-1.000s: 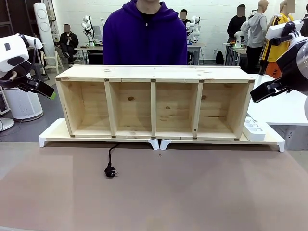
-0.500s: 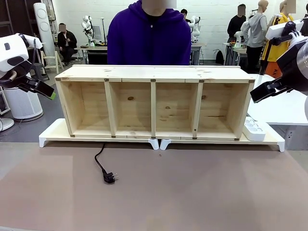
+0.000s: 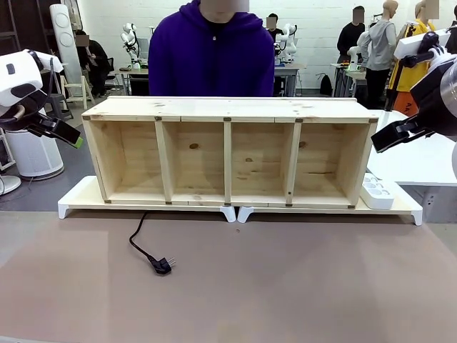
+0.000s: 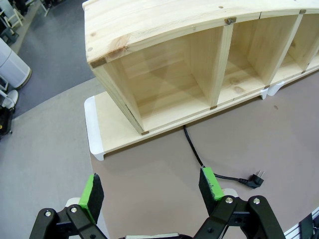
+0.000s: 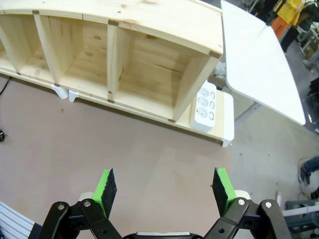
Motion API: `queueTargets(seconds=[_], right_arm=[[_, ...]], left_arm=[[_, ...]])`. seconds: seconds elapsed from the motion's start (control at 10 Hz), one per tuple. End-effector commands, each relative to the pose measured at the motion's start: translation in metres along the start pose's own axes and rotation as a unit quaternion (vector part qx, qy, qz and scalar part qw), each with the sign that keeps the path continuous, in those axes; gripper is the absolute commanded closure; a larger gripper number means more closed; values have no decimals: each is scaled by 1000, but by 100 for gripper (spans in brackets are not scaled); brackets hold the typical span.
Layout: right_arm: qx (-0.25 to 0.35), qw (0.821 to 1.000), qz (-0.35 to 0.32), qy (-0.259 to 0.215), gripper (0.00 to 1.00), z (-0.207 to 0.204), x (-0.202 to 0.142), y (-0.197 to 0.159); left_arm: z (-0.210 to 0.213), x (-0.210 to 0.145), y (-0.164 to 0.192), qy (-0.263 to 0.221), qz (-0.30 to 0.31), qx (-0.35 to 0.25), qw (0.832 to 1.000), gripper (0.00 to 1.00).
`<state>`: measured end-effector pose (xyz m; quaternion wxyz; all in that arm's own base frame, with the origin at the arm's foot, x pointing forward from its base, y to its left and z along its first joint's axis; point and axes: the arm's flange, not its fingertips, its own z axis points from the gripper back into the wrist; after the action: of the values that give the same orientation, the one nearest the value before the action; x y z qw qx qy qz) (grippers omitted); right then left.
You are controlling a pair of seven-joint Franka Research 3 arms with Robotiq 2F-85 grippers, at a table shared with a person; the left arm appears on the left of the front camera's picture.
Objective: Perform cable management.
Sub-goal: When the cord part of the Power Cable appears at the lower middle area of the table and stops, grasp the cord part of the Power Cable.
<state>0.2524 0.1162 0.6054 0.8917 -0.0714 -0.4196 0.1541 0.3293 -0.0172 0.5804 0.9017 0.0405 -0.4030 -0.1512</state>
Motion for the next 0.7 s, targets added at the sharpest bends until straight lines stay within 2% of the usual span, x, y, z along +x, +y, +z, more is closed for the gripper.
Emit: queueTargets(seconds=[0.0, 0.3, 0.6], right_arm=[[-4, 1000, -3, -1, 0, 0, 0, -2], [0, 1000, 0, 0, 0, 0, 0, 0], [37, 997, 57, 32, 0, -20, 23, 27]], left_arm=[[1, 0, 1, 0, 1, 2, 1000, 0], [1, 0, 1, 0, 1, 2, 1000, 0], [1, 0, 1, 0, 1, 2, 1000, 0]])
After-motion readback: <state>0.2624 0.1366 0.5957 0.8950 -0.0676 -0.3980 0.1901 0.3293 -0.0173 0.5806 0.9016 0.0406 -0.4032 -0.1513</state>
